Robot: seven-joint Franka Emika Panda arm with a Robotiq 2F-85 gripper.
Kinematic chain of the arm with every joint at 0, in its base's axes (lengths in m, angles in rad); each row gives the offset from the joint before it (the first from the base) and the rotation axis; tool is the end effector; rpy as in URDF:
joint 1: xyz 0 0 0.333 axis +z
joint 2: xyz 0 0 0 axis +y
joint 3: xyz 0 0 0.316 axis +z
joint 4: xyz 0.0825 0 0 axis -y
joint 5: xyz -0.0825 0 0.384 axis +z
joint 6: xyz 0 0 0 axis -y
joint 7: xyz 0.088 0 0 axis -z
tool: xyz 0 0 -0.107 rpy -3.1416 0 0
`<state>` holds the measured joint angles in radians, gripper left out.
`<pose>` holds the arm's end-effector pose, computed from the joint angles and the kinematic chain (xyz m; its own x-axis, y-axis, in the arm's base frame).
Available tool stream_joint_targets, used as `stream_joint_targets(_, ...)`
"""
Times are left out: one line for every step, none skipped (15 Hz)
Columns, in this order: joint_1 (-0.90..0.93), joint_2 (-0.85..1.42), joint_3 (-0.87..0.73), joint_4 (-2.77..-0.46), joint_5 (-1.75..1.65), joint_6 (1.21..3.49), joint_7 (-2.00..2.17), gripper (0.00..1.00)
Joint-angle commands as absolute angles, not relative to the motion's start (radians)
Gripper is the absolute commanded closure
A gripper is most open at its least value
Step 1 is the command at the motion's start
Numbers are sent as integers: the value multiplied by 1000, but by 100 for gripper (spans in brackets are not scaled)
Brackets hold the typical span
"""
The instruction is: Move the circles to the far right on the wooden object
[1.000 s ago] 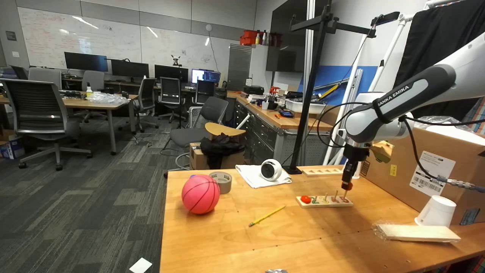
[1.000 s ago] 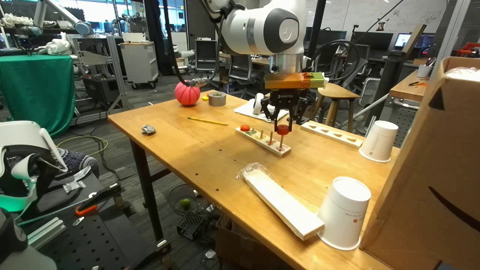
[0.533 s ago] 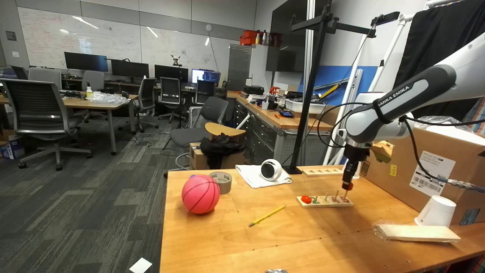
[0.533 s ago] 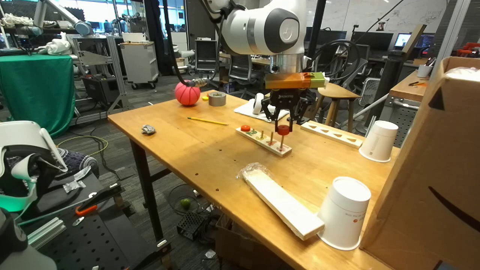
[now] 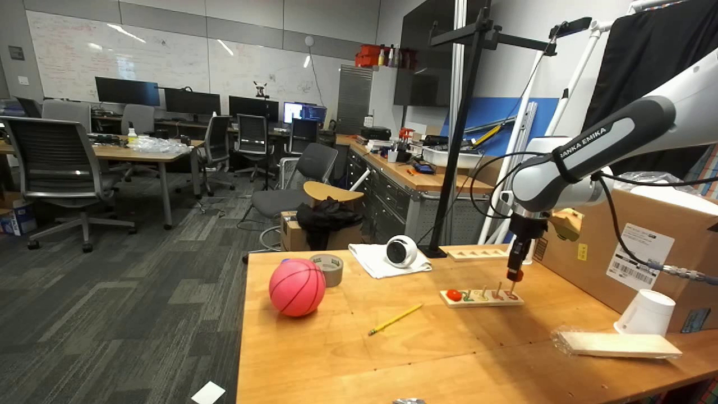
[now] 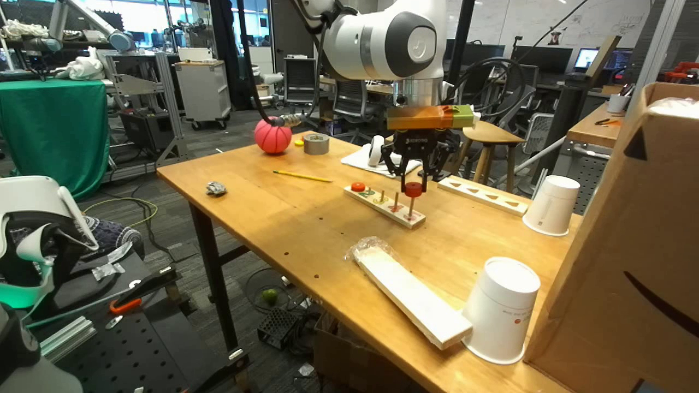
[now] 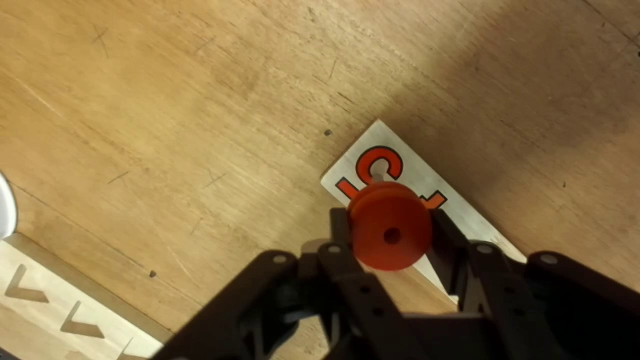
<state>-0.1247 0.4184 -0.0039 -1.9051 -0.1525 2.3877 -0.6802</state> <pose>0.6298 -0.0827 0.2849 0.7908 0.6116 -0.0258 0.6096 -0.7830 0.1238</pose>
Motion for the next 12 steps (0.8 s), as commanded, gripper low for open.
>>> stream_joint_targets(-121, 416, -10, -1890, -178, 2382, -660, 79)
stream_joint_targets(-120, 414, -10, -1889, -178, 2380, -659, 79)
stream_joint_targets(-118, 411, -10, -1889, -180, 2379, -657, 79)
stream_joint_targets(-116, 409, -11, -1890, -183, 2379, -653, 79)
stream_joint_targets(-115, 405, -12, -1891, -186, 2378, -650, 79)
stream_joint_targets(-115, 403, -13, -1891, -190, 2378, -645, 79)
stream_joint_targets(-115, 401, -13, -1891, -195, 2377, -641, 79)
stream_joint_targets(-114, 401, -14, -1890, -201, 2376, -634, 79)
stream_joint_targets(-115, 401, -13, -1890, -204, 2376, -630, 79)
stream_joint_targets(-116, 402, -13, -1889, -206, 2376, -627, 79)
stream_joint_targets(-117, 403, -12, -1889, -206, 2375, -625, 79)
stream_joint_targets(-118, 404, -11, -1890, -204, 2376, -625, 79)
